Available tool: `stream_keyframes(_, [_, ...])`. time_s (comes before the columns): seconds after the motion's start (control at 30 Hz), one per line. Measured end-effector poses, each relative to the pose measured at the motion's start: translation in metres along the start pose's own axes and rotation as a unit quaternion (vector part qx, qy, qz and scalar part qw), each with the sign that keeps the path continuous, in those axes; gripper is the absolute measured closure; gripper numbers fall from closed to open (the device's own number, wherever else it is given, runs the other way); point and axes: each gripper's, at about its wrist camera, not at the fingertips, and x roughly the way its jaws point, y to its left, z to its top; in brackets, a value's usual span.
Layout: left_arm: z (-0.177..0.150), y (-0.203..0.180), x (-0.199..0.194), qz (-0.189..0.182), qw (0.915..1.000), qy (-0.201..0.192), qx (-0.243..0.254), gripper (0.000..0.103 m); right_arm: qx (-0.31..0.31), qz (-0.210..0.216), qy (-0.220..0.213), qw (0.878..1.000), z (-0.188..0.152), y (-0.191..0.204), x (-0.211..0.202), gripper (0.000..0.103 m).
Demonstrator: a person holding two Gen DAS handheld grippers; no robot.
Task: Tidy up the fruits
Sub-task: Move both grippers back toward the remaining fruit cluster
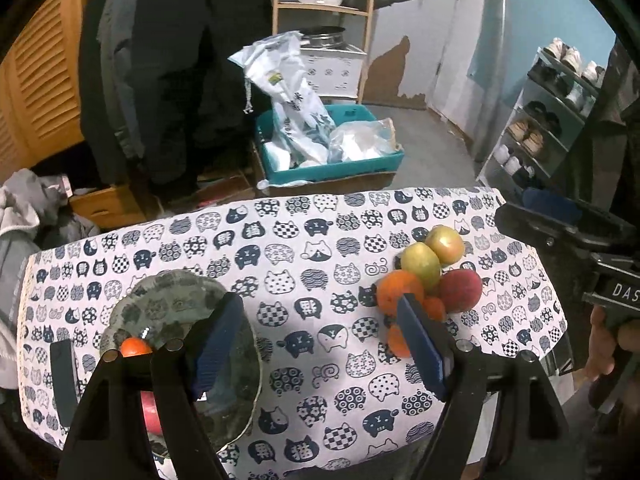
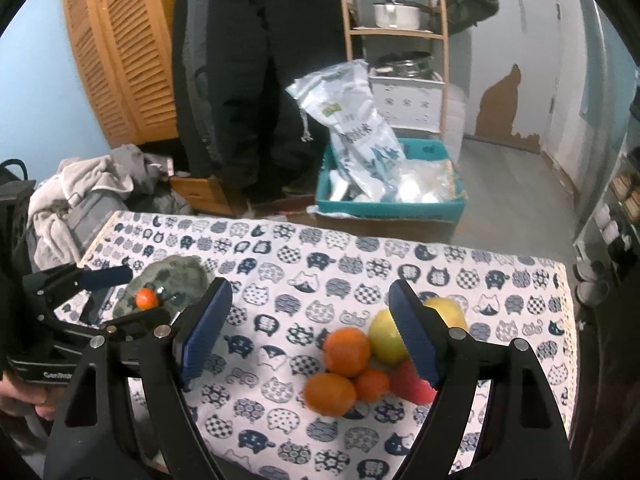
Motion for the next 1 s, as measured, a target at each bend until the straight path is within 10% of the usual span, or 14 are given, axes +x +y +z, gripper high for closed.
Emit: stream_keyframes(1.0, [-0.004,-0.05,0.1,-0.025,0.9955,0.086,0.032,0.023,0.079,-0.07,0.103,0.989,-0.057,-0.101,0.064,0.022])
